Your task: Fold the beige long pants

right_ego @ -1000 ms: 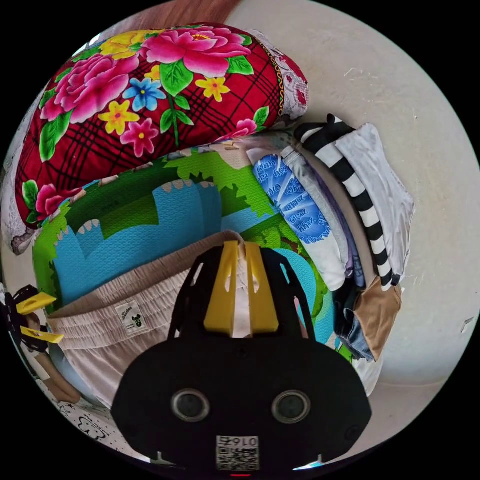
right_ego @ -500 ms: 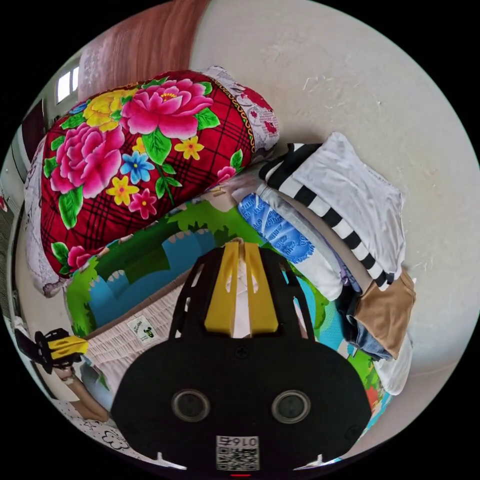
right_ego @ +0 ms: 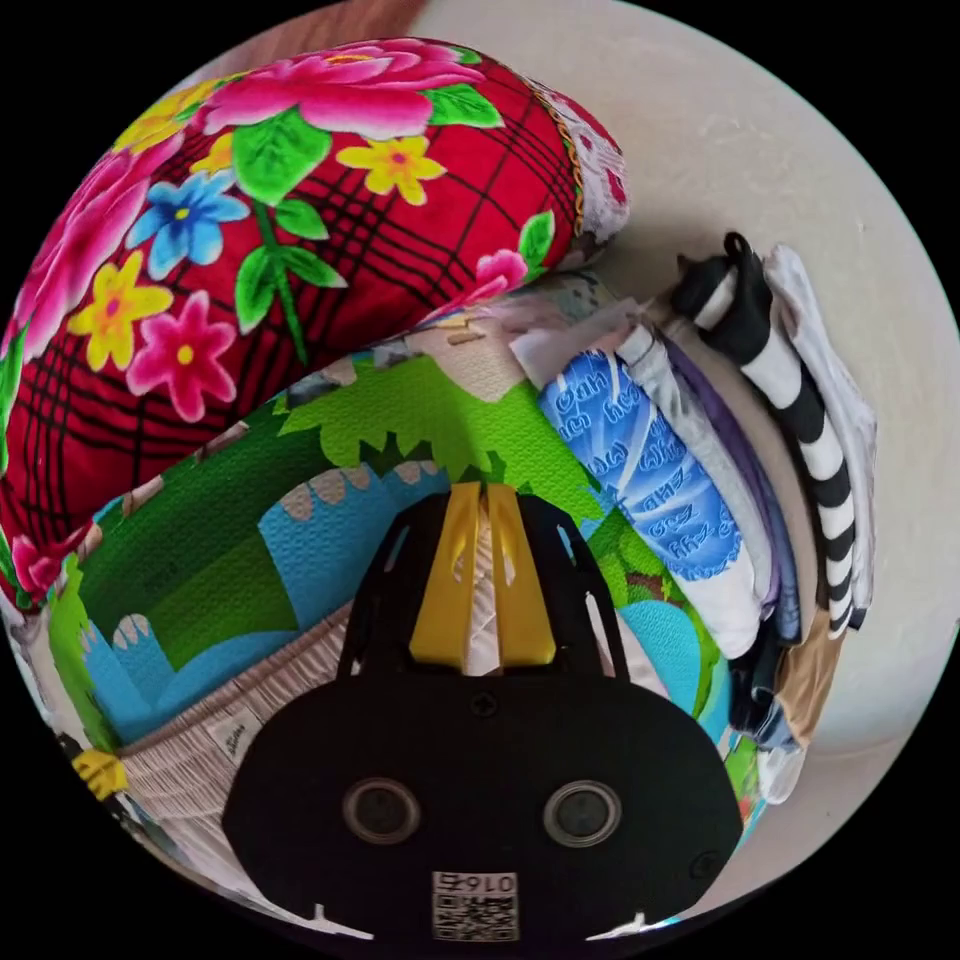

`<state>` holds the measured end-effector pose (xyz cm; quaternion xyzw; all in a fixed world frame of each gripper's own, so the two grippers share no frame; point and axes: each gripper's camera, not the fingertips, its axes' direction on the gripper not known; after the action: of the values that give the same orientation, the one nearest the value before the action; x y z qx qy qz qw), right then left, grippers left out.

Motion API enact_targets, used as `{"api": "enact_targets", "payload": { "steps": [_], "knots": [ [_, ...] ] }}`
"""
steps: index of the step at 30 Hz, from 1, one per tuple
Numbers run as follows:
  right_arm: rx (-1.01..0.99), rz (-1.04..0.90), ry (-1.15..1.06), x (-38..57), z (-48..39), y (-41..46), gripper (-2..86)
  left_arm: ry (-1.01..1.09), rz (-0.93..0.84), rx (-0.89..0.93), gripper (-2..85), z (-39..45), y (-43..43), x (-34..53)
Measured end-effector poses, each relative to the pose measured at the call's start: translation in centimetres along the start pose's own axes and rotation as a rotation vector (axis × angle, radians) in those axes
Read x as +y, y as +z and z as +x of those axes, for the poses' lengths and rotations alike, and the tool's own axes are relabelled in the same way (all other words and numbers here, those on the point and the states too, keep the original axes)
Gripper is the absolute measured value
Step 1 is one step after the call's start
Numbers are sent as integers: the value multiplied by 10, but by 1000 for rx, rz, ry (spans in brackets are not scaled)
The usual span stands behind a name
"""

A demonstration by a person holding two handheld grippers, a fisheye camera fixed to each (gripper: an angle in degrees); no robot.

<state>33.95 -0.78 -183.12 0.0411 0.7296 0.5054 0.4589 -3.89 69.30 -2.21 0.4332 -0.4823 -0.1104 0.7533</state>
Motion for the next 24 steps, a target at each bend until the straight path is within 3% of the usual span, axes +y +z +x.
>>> {"api": "enact_targets", "payload": {
  "steps": [5, 7, 9, 13, 18, 21, 24],
  "knots": [
    [49, 282, -31, 27, 13, -52, 18, -74, -24, -226, -6, -2, -5, 4],
    [-22, 291, -109, 39, 22, -64, 32, -120, -56, -111, 1, -13, -4, 5],
    [-111, 150, -196, 50, 36, -58, 71, -186, -48, -30, 21, -24, -7, 8],
    [-172, 35, -182, 77, 65, -37, 97, -350, 61, 167, 65, -52, -24, 19],
    [-324, -98, -132, 120, 88, 6, 76, -191, 268, 463, 17, -40, -43, 23],
    [-278, -50, -135, 147, 82, 13, 70, -55, 151, 534, -5, -18, -28, 9],
    [-238, -50, -97, 167, 75, 14, 65, -83, -106, 350, -9, 0, 2, -4]
  ]
}}
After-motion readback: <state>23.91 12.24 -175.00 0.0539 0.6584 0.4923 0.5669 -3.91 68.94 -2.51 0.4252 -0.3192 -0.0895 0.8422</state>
